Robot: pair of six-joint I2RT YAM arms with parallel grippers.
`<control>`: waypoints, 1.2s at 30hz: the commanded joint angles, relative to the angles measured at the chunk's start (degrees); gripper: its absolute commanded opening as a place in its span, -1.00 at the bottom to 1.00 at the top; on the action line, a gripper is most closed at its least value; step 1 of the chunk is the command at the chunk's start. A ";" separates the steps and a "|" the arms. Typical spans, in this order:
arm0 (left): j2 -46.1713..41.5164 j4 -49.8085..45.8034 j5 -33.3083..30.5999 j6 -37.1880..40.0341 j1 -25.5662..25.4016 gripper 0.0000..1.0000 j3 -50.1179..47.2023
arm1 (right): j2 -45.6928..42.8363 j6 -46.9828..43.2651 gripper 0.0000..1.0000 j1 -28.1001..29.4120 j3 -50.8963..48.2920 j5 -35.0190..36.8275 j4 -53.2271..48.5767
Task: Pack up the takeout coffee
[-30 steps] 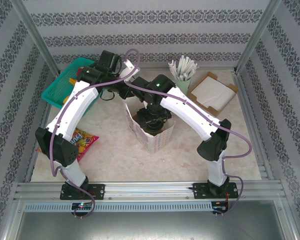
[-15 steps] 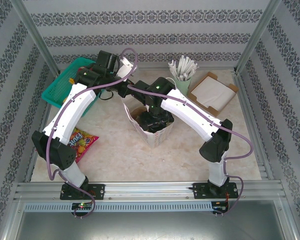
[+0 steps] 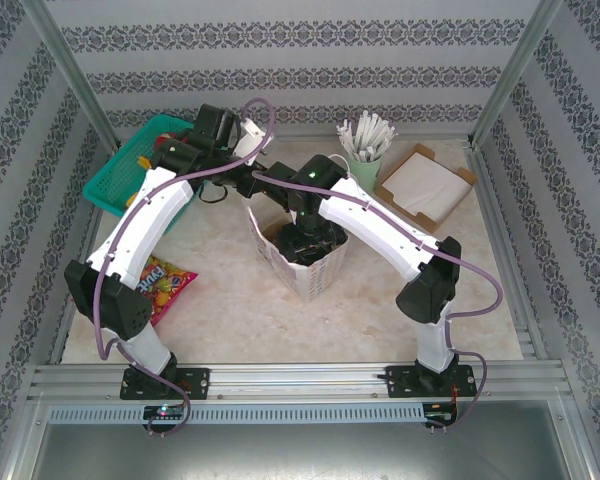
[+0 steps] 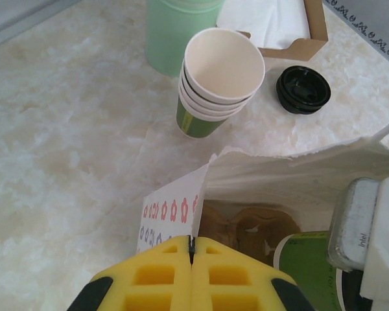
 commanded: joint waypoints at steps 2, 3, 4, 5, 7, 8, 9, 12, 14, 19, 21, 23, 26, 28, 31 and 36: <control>-1.59 -0.72 0.90 -1.74 -0.26 -1.00 -1.37 | 0.08 -1.83 0.39 0.73 0.35 1.60 -11.38; -1.59 -0.75 0.99 -1.85 -0.25 -1.00 -1.50 | -0.09 -2.05 0.39 0.73 0.13 1.67 -11.15; -1.67 -0.52 1.00 -1.96 -0.29 -1.00 -1.74 | -0.35 -2.28 0.39 0.73 -0.04 1.70 -10.65; -1.75 -0.11 1.02 -2.01 -0.26 -1.00 -2.10 | -0.61 -2.51 0.39 0.73 -0.53 1.54 -9.98; -1.85 1.13 0.98 -2.48 -0.29 -1.00 -2.59 | -0.65 -3.21 0.39 0.69 -0.61 1.27 -9.09; -1.81 1.64 0.94 -2.68 -0.30 -1.00 -2.69 | -0.50 -3.61 0.39 0.73 -0.52 1.26 -8.99; -1.70 2.08 1.02 -3.01 -0.24 -1.00 -2.60 | -0.21 -4.01 0.39 0.73 -0.37 1.26 -8.90; -1.59 2.60 1.10 -3.65 -0.29 -1.00 -2.42 | 0.33 -4.91 0.39 0.60 -0.49 1.26 -8.97; -1.60 2.83 0.77 -3.85 -0.26 -1.00 -2.60 | 0.69 -5.40 0.39 0.56 -0.60 1.46 -8.91; -1.40 2.81 0.36 -4.27 -0.28 -1.00 -2.84 | 1.05 -6.18 0.39 0.40 -0.69 1.38 -8.24; -1.41 2.83 0.31 -4.38 -0.24 -1.00 -2.78 | 1.22 -6.39 0.39 0.37 -0.95 1.29 -7.94; -1.41 2.85 0.37 -4.56 -0.21 -1.00 -2.70 | 1.26 -6.48 0.39 0.25 -1.10 1.26 -7.62; -1.37 2.85 0.61 -4.58 -0.22 -1.00 -2.51 | 1.19 -6.47 0.38 0.16 -0.86 1.56 -7.19; -1.33 2.79 0.76 -4.62 -0.22 -1.00 -2.42 | 0.96 -6.56 0.38 0.12 -0.79 1.81 -6.74; -1.15 2.64 0.62 -4.38 -0.21 -1.00 -2.34 | 0.62 -6.18 0.38 0.03 -0.76 2.87 -6.00; -0.75 2.14 0.33 -4.58 -0.28 -1.00 -1.90 | 0.54 -6.49 0.38 -0.19 -1.28 3.05 -5.11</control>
